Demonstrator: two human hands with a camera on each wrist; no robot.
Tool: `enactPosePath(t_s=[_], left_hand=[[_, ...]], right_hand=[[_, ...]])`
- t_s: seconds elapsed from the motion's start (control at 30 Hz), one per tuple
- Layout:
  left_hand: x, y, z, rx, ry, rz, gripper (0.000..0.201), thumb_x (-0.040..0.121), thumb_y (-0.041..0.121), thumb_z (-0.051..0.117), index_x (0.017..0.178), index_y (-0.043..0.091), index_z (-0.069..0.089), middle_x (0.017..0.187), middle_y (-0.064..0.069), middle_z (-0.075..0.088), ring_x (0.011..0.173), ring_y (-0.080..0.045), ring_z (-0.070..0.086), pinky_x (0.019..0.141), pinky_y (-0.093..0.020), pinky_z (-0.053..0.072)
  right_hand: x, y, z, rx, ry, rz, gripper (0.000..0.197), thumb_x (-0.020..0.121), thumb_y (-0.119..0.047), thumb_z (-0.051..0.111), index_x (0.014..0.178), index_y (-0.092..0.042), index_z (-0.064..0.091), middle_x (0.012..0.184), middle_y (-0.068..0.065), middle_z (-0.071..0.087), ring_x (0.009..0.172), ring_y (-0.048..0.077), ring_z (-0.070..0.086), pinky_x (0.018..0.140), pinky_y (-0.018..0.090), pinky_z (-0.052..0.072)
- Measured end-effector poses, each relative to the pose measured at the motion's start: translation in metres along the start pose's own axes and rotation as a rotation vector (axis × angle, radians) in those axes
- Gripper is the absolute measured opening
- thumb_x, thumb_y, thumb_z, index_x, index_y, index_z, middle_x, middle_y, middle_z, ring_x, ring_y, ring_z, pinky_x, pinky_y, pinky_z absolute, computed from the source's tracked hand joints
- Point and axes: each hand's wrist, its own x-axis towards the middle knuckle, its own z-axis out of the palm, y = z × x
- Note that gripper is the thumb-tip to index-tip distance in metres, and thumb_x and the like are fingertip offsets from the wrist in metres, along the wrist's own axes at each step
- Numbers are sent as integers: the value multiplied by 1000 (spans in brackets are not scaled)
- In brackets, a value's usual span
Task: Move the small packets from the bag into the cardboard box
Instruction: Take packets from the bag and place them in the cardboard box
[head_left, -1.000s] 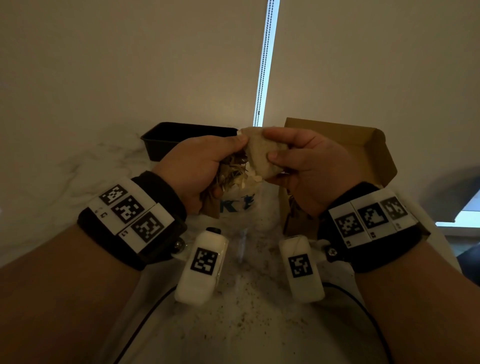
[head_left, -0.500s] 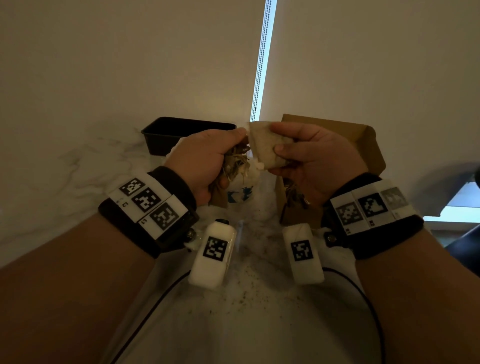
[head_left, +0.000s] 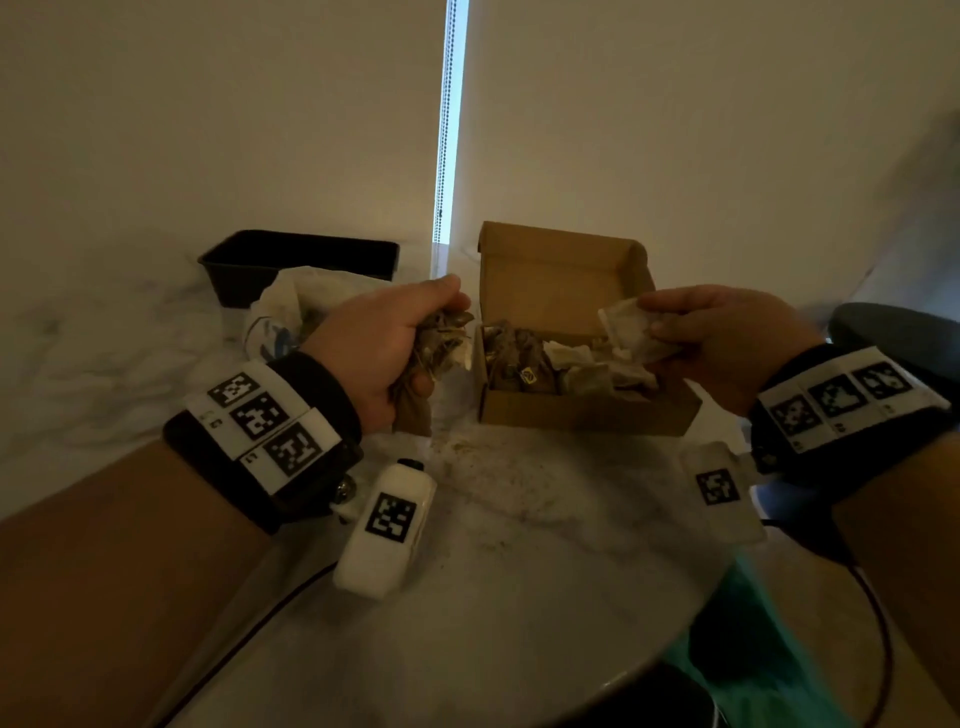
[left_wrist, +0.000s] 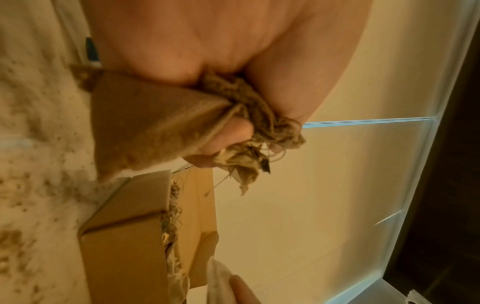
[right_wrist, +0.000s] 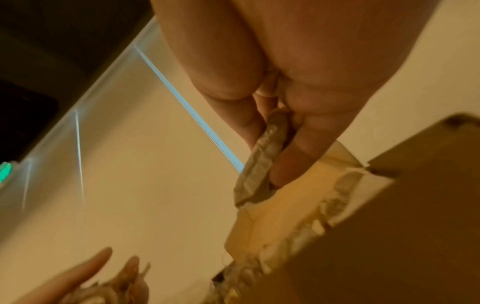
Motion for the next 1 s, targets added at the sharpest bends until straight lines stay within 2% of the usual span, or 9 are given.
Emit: enactPosePath(t_s=[0.13, 0.23, 0.3, 0.37, 0.5, 0.57, 0.63, 0.8, 1.0], left_hand=[[0, -4, 2, -54, -19, -43, 30, 95, 45, 61, 90, 18, 71, 72, 1, 66, 55, -11, 50, 33, -15, 36], [0, -6, 0, -45, -23, -45, 30, 96, 44, 60, 94, 16, 70, 72, 0, 65, 54, -11, 50, 33, -15, 36], [0, -6, -1, -43, -28, -48, 30, 96, 44, 60, 95, 16, 70, 71, 1, 66, 54, -11, 51, 33, -16, 36], [1, -6, -3, -44, -37, -48, 31, 95, 45, 60, 96, 16, 70, 71, 1, 66, 55, -11, 51, 34, -16, 37], [3, -5, -5, -43, -26, -60, 32, 94, 47, 61, 95, 17, 71, 72, 1, 66, 55, -11, 52, 34, -15, 37], [4, -6, -6, -51, -16, -69, 31, 94, 47, 62, 93, 17, 72, 72, 0, 66, 56, -11, 52, 34, -16, 37], [5, -6, -6, -61, -8, -76, 32, 93, 48, 62, 90, 17, 72, 72, 0, 66, 57, -12, 53, 34, -15, 37], [8, -1, -10, -113, -24, -81, 43, 93, 57, 57, 91, 16, 71, 70, -2, 67, 54, -13, 56, 37, -15, 39], [11, 11, -18, -213, -3, -78, 50, 93, 59, 54, 94, 12, 70, 74, -4, 68, 56, -15, 57, 41, -17, 39]], right_hand=[[9, 10, -3, -141, 49, 99, 21, 86, 5, 62, 96, -10, 70, 115, 18, 64, 99, 30, 66, 81, 43, 59], [16, 7, 5, -310, 50, 173, 25, 93, -13, 60, 118, -12, 64, 136, 11, 56, 115, 25, 60, 96, 37, 53], [6, 1, 16, -944, 65, 64, 44, 97, -40, 51, 136, -20, 54, 148, -3, 44, 132, 18, 45, 109, 33, 38], [6, -6, 19, -1253, -27, -8, 50, 96, -46, 50, 140, -23, 49, 149, -5, 41, 134, 18, 42, 111, 32, 34], [10, -15, 14, -1138, -43, 112, 42, 89, -35, 64, 129, -25, 56, 134, 3, 56, 121, 25, 55, 101, 39, 47], [9, -23, 13, -1072, -54, 153, 18, 89, -28, 66, 106, -23, 64, 115, 9, 66, 98, 27, 66, 84, 42, 56], [9, -31, 9, -1101, -3, 138, 16, 89, -30, 64, 95, -15, 63, 97, 9, 68, 81, 25, 67, 71, 40, 59], [2, -51, 23, -1013, -24, -15, 29, 92, -35, 59, 104, -10, 68, 99, 9, 69, 91, 28, 68, 83, 45, 57], [-11, -52, 92, -577, -264, -118, 22, 89, -34, 66, 95, -13, 70, 89, 2, 74, 75, 18, 70, 67, 32, 57]])
